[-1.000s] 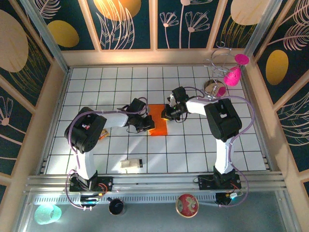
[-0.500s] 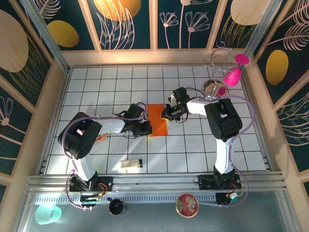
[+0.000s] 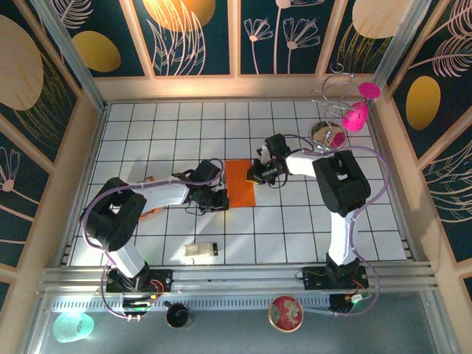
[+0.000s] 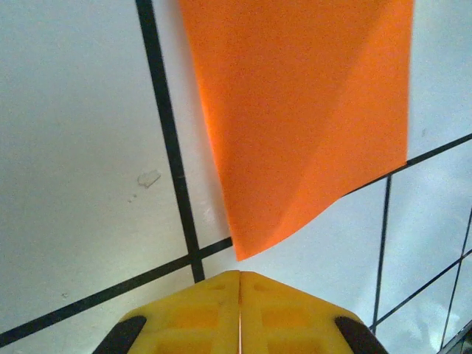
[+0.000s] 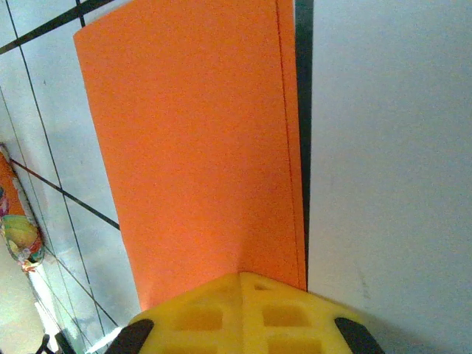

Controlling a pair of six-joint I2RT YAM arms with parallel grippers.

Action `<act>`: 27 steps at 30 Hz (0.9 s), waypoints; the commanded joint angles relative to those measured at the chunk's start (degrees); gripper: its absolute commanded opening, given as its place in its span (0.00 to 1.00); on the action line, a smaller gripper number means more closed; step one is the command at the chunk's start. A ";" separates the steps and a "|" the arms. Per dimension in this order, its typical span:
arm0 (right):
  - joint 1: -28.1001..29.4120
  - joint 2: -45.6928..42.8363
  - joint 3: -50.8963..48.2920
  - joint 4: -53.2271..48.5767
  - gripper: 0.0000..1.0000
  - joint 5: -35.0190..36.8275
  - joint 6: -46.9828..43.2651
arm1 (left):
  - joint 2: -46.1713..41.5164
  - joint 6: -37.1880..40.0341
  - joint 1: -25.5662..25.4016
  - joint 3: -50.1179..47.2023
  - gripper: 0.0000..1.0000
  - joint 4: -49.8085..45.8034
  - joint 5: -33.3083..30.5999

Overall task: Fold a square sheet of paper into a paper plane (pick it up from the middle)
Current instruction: First fold the square sheet of paper in half at the center of the table.

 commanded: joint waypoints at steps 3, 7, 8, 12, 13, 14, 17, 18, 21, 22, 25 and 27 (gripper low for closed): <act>-0.43 6.38 -3.96 -6.47 0.00 13.11 0.53 | -1.33 -0.39 -0.19 4.07 0.08 1.11 -2.44; -0.45 5.15 -3.65 -5.50 0.00 11.41 0.44 | 0.05 -2.38 0.57 6.73 0.11 4.40 -4.26; -0.44 4.71 -3.08 -5.12 0.00 10.72 0.53 | 0.22 -3.12 1.09 7.39 0.12 5.27 -4.43; -0.53 3.17 3.11 -5.38 0.02 6.51 0.44 | 4.87 -6.66 3.87 8.57 0.16 10.29 -1.99; -0.53 2.42 4.51 -5.69 0.04 5.88 0.30 | 5.40 -7.39 4.57 8.74 0.17 11.25 -1.29; -0.53 1.45 5.78 -5.70 0.06 5.05 0.13 | 5.90 -8.26 5.35 9.00 0.19 12.38 -0.69; -0.61 -1.72 8.69 -5.27 0.11 2.90 0.00 | 6.73 -10.11 6.72 9.41 0.23 15.73 1.25; -0.70 -2.76 9.10 -5.03 0.13 2.35 0.15 | 7.25 -10.54 6.80 9.76 0.24 16.53 1.77; -0.92 -6.11 8.06 -3.44 0.17 1.91 1.15 | 9.00 -11.00 6.80 10.81 0.25 17.54 3.50; -1.09 -7.06 7.13 -3.02 0.18 2.16 1.58 | 9.38 -11.07 6.81 11.02 0.25 17.85 3.80; -1.67 -9.79 3.30 -1.80 0.20 4.14 3.25 | 10.69 -10.32 6.88 12.41 0.26 16.84 3.41; -2.07 -12.00 0.41 -1.00 0.24 5.24 4.17 | 11.37 -9.79 6.94 13.41 0.26 15.91 2.88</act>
